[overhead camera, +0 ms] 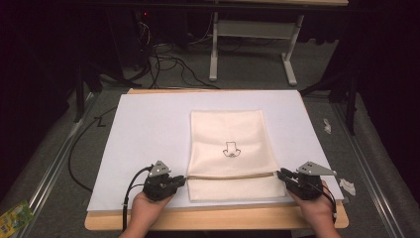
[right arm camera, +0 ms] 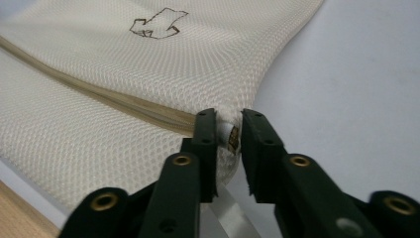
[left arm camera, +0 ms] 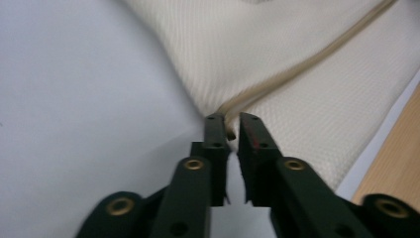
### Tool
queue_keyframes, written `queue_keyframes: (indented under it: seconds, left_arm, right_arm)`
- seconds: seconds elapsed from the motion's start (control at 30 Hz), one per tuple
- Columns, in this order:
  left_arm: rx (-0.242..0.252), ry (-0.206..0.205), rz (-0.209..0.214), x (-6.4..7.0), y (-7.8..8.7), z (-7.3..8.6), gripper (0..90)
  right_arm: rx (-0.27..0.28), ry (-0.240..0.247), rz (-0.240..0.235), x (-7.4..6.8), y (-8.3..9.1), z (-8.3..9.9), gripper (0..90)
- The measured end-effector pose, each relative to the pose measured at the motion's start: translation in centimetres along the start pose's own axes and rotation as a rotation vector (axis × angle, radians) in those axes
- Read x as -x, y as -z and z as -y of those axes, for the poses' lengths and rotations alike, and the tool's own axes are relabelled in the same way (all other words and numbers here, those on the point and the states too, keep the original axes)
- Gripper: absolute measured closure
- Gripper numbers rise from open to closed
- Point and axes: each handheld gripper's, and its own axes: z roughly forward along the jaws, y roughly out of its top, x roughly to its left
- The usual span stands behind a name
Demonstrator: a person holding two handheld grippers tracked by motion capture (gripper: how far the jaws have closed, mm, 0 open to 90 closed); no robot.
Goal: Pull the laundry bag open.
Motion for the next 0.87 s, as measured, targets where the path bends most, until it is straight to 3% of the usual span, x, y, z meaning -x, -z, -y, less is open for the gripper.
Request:
queue_keyframes:
  seconds: [0.1,0.2,0.3,0.43,0.47,0.5,0.57,0.63,0.8,0.87]
  left_arm:
    - [0.049,0.000,-0.013,-0.4,0.8,-0.4,65.4]
    - [0.097,-0.019,-0.064,-1.0,1.6,-0.6,51.7]
    - [0.123,-0.055,-0.166,-2.0,2.9,-0.6,35.1]
    - [0.065,-0.090,-0.310,-4.1,4.7,-0.2,15.5]
    - [0.054,-0.090,-0.329,-4.6,5.0,0.2,13.8]
    - [0.044,-0.075,-0.335,-5.0,5.1,0.5,9.0]
    - [0.047,-0.029,-0.323,-5.6,5.2,0.7,7.1]
    - [0.062,-0.017,-0.320,-5.5,5.1,0.7,5.5]
    - [0.054,-0.061,-0.308,-4.5,4.4,0.5,5.1]
    - [0.042,-0.071,-0.309,-4.4,4.3,0.5,4.0]
  right_arm:
    - [0.050,-0.023,0.000,0.5,0.5,0.0,57.2]
    - [0.127,-0.043,0.019,1.6,1.1,-0.2,39.8]
    - [0.140,-0.052,0.075,3.5,1.8,0.0,27.3]
    - [0.145,-0.115,0.178,6.6,3.0,0.8,16.4]
    - [0.148,-0.130,0.190,7.2,3.2,1.0,14.4]
    - [0.154,-0.158,0.216,7.6,3.5,1.2,15.2]
    - [0.145,-0.156,0.222,7.6,3.4,1.1,14.1]
    - [0.140,-0.134,0.204,7.0,3.1,0.8,13.4]
    - [0.134,-0.085,0.183,6.2,2.6,0.4,13.4]
    - [0.134,-0.100,0.184,6.4,2.6,0.5,13.3]
